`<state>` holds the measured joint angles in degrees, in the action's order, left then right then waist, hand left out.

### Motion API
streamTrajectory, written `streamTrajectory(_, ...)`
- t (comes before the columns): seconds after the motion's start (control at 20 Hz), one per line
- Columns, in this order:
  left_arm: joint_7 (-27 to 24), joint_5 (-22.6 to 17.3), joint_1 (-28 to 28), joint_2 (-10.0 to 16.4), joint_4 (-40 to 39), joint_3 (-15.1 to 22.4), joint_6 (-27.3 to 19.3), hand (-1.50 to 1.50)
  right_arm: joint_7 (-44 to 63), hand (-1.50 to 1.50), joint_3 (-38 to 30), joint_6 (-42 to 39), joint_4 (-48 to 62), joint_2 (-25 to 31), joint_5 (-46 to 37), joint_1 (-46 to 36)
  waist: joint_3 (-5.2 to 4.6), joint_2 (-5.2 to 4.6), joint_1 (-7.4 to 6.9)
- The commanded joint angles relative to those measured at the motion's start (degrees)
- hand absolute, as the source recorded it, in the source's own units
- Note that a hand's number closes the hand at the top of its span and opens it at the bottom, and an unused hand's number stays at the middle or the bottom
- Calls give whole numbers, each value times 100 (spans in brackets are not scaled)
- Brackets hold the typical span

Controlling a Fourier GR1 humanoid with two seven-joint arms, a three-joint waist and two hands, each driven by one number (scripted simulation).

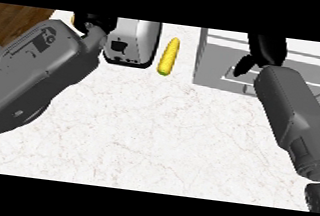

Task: Pick up the can, place it into the drawer and close the drawer

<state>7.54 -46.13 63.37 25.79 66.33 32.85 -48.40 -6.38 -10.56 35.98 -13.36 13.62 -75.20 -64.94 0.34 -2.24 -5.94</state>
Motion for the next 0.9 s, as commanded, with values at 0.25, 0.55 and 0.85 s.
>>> streamTrajectory(0.25, 321, 0, 33, 208, 282, -74, 22, -150, -848, -150, -769, -705, 126, -108, 886, -722, -3, 28, -90)
streamTrajectory(0.55, 198, 76, -223, 245, 424, -32, 41, -150, -1388, -150, -2021, -1263, 86, -287, 2218, -763, 7, 45, -42)
streamTrajectory(0.85, 249, 227, -222, 89, 531, 69, -183, -150, -1823, -150, -2370, -1527, 145, -160, 2556, -736, -8, 13, 27)
